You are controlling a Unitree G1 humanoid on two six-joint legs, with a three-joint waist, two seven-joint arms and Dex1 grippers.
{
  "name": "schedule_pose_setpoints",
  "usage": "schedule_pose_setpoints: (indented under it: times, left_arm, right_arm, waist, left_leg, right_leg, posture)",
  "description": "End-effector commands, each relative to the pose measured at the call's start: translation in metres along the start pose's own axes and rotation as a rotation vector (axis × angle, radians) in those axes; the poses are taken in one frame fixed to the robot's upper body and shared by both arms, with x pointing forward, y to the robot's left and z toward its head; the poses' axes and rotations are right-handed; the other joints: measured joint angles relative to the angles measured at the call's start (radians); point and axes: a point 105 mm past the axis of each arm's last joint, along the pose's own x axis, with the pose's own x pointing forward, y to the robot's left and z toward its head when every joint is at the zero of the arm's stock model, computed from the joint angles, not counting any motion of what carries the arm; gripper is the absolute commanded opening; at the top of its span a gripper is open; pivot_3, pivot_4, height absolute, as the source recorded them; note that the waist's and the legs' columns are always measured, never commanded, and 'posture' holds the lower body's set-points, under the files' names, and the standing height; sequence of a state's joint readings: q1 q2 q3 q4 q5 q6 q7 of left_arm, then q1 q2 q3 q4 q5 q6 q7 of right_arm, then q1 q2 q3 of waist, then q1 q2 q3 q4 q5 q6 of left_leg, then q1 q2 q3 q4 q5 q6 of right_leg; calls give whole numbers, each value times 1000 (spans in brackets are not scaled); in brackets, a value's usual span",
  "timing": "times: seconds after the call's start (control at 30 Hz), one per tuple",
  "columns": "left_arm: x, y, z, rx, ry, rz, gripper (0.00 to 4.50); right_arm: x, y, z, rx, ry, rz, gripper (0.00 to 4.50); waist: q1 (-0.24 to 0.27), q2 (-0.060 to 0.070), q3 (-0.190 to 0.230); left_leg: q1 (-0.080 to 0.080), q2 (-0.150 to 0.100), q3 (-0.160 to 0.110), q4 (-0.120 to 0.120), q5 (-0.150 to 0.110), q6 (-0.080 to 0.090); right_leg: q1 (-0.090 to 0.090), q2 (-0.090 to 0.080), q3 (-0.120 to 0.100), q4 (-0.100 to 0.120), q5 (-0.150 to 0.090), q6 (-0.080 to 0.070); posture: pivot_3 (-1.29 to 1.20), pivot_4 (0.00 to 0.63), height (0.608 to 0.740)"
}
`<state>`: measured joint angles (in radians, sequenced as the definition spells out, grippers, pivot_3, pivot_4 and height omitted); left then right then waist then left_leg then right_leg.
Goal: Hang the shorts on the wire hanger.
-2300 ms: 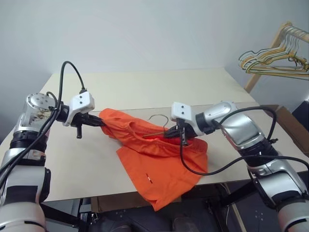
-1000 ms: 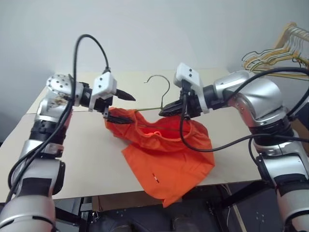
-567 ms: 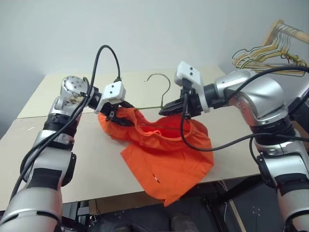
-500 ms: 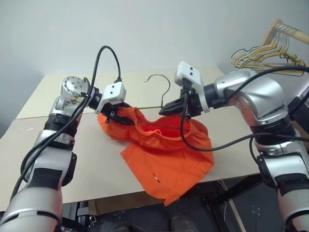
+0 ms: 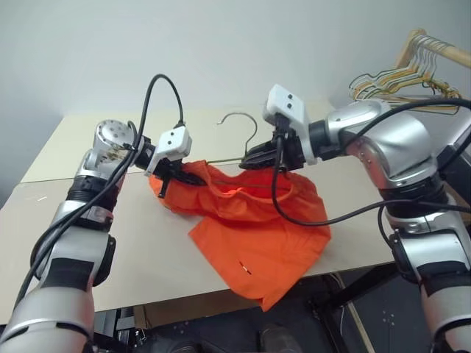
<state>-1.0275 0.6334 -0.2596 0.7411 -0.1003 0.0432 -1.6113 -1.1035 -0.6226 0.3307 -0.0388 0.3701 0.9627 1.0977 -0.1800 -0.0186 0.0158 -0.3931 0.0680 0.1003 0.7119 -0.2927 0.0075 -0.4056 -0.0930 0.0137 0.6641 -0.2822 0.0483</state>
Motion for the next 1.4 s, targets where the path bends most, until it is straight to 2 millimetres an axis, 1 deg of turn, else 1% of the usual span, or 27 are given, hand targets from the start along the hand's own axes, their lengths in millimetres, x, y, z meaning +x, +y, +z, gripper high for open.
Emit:
schedule_pose_setpoints:
  times: [0.03,0.07,0.13,0.17,0.23,0.27,0.33,0.4,0.43,0.5,0.57,0.6,0.7,0.83,0.93,1.07,1.13,1.17,1.2,1.23,1.27,1.37,1.4]
  left_arm:
    - [-13,-5,6,-22,-58,30,0]
    - [-14,-8,3,-36,-58,32,0]
    - [-15,-13,-3,-59,-55,41,0]
    - [-15,-14,-5,-72,-53,47,0]
    - [-16,-17,-8,-86,-50,58,0]
    - [-17,-17,-8,-92,-51,64,0]
    - [-17,-17,-9,-101,-50,75,0]
    - [-18,-17,-9,-103,-49,80,0]
    - [-19,-17,-9,-104,-48,82,0]
    - [-19,-17,-8,-103,-48,83,0]
    - [-20,-16,-7,-100,-47,86,0]
    - [-20,-16,-7,-99,-47,85,0]
    - [-19,-16,-6,-91,-45,81,0]
    - [-21,-16,-4,-87,-42,78,0]
    - [-22,-18,-4,-82,-37,71,0]
    - [-23,-21,-5,-58,-17,54,0]
    - [-23,-22,-5,-48,-7,45,0]
    - [-24,-22,-5,-34,5,40,0]
    - [-24,-22,-5,-21,13,36,0]
    - [-24,-22,-5,-12,18,34,0]
    - [-24,-22,-4,-5,19,34,0]
    - [-23,-21,-4,12,25,32,0]
    - [-22,-21,-3,16,25,28,0]
  right_arm:
    - [-21,-6,7,-27,-43,-75,2432]
    - [-30,-8,8,-16,-57,-96,2585]
    - [-45,-8,10,-8,-79,-123,3317]
    - [-54,-7,11,-2,-93,-133,3503]
    - [-71,-6,12,7,-121,-151,4208]
    - [-79,-5,11,13,-127,-156,4476]
    - [-92,0,1,1,-109,-152,4476]
    - [-95,5,-19,-41,-11,-162,4476]
    - [-94,5,-33,-58,56,-172,4476]
    - [-89,8,-53,-89,148,-171,4476]
    - [-81,9,-67,-113,205,-165,4476]
    - [-76,6,-72,-129,229,-179,4476]
    - [-64,-4,-77,-144,249,-217,4476]
    - [-51,-12,-74,-173,253,-229,4476]
    - [-42,-17,-76,-191,280,-232,4476]
    - [-35,-20,-79,-145,296,-162,4476]
    - [-34,-19,-79,-129,299,-119,4101]
    - [-32,-18,-80,-130,308,-91,3998]
    - [-31,-17,-80,-131,324,-55,3588]
    - [-30,-16,-81,-134,336,-26,3363]
    - [-29,-14,-81,-136,345,0,2993]
    - [-25,-12,-82,-140,364,47,2246]
    - [-23,-12,-82,-143,373,60,1911]
  waist:
    - [0,0,0]
    - [0,0,0]
    - [3,0,0]
    - [4,0,0]
    - [9,0,0]
    - [11,0,0]
    - [20,0,0]
    - [28,0,0]
    - [28,0,0]
    - [29,0,0]
    - [24,0,0]
    - [22,1,0]
    - [21,1,0]
    - [26,1,0]
    - [28,1,0]
    - [31,1,0]
    - [30,1,0]
    - [30,1,0]
    - [30,1,0]
    - [29,1,1]
    - [28,1,1]
    - [28,1,1]
    - [28,1,1]
  left_leg:
    - [0,0,0,0,0,0]
    - [0,0,-1,0,0,0]
    - [-1,0,-1,0,0,0]
    - [-1,0,-1,0,0,0]
    - [-1,0,-2,0,0,0]
    - [-1,0,-2,0,0,0]
    - [-1,0,-2,0,0,0]
    - [0,0,-2,0,0,1]
    - [1,0,-2,0,0,1]
    - [1,-1,-1,0,0,1]
    - [2,0,0,0,0,1]
    - [3,0,1,0,0,1]
    - [3,0,1,0,0,1]
    - [3,0,1,0,0,1]
    - [2,0,1,0,0,1]
    - [2,0,1,0,0,1]
    - [2,0,1,0,0,1]
    - [2,0,1,0,0,1]
    - [2,0,1,0,0,1]
    - [2,0,1,0,0,1]
    - [2,0,1,0,0,1]
    - [2,0,1,0,0,1]
    - [2,0,1,0,0,1]
  right_leg:
    - [0,0,0,0,0,0]
    - [0,0,0,0,0,0]
    - [0,0,0,0,0,0]
    - [0,0,0,0,0,0]
    - [0,0,-1,0,0,0]
    - [0,-1,-1,0,0,0]
    - [1,0,-1,-1,0,0]
    - [2,0,-1,-2,0,0]
    - [2,0,-1,-2,0,0]
    - [2,0,0,-1,0,0]
    - [1,0,1,-1,0,0]
    - [1,0,2,0,0,0]
    - [1,1,3,0,0,0]
    - [1,1,2,-1,0,0]
    - [1,1,2,-1,0,0]
    - [1,0,1,-1,0,0]
    - [1,0,2,-1,0,0]
    - [1,0,1,-1,0,0]
    - [1,0,1,-1,0,0]
    - [1,0,1,-1,0,0]
    - [1,0,2,-1,0,0]
    - [1,0,2,-1,0,0]
    - [1,1,1,-1,0,0]
  posture:
    - [-153,0,740]
    - [-150,0,740]
    - [-149,0,740]
    - [-145,0,740]
    - [-142,0,740]
    - [-141,0,740]
    - [-141,0,740]
    - [-140,0,740]
    - [-141,0,740]
    - [-141,0,740]
    - [-141,0,740]
    - [-141,0,740]
    - [-133,0,740]
    - [-126,0,740]
    - [-122,0,740]
    - [-116,0,740]
    - [-114,0,740]
    - [-113,0,740]
    - [-114,0,740]
    - [-114,0,740]
    - [-111,0,740]
    - [-109,0,740]
    - [-111,0,740]
